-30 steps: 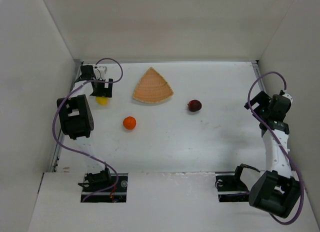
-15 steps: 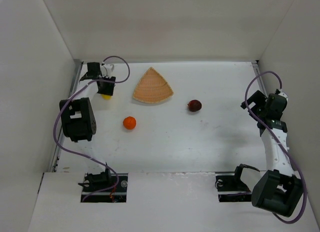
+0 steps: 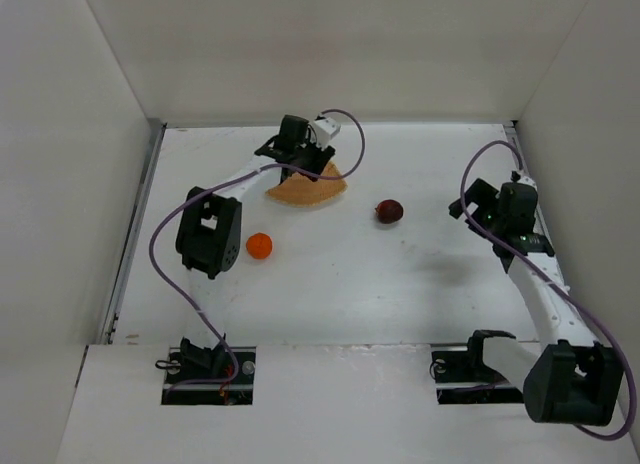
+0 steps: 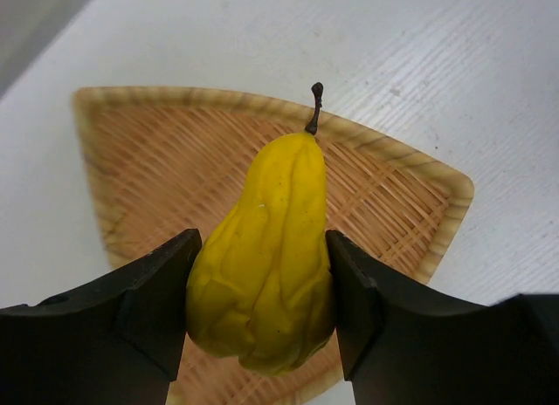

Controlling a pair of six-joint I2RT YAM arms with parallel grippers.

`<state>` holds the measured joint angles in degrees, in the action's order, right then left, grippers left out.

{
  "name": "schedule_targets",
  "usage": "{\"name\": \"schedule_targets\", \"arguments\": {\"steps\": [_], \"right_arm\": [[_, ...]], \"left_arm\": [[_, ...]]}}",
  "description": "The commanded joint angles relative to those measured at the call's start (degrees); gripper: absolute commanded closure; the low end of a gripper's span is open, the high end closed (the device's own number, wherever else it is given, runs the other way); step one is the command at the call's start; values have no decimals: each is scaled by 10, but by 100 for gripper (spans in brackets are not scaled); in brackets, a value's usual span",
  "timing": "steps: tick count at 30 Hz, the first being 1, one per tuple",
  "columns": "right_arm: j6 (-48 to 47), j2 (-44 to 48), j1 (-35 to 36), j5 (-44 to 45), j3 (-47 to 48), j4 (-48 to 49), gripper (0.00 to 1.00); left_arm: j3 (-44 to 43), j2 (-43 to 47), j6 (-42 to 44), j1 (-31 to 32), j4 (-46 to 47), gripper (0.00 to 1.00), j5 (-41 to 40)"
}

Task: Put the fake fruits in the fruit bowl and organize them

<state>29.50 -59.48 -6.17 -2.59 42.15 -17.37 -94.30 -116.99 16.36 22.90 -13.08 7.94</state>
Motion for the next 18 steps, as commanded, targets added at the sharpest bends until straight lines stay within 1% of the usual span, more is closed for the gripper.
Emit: {"name": "schedule_targets", "arguments": {"steps": [1, 5, 7, 8, 9, 10, 11, 12, 16, 18], "right_arm": [[24, 4, 53, 28, -10, 51, 0], [57, -35, 130, 40, -6, 117, 0], [74, -80, 159, 38, 12, 131, 0], [80, -111, 173, 36, 27, 135, 0], [85, -143, 186, 31, 44, 137, 0], [86, -174, 200, 29, 62, 137, 0], [86, -204, 211, 28, 80, 137, 0], [87, -228, 222, 29, 98, 133, 0], [96, -302, 248, 45, 156, 122, 0], [96, -330, 255, 48, 177, 119, 0]], "left_arm": [[-27, -39, -10, 3, 10, 72, -14], [-30, -56, -12, 9, 18, 63, -22], [-30, -56, -12, 9, 19, 56, -28], [-28, -52, -12, 9, 19, 49, -29], [-26, -47, -13, 7, 19, 38, -31], [-25, -41, -13, 6, 19, 30, -31], [-20, -32, -16, 4, 19, 17, -32], [-17, -22, -19, 1, 18, 10, -33], [4, 35, -29, -13, 11, 1, -39], [23, 71, -34, -23, 8, 0, -40]]}}
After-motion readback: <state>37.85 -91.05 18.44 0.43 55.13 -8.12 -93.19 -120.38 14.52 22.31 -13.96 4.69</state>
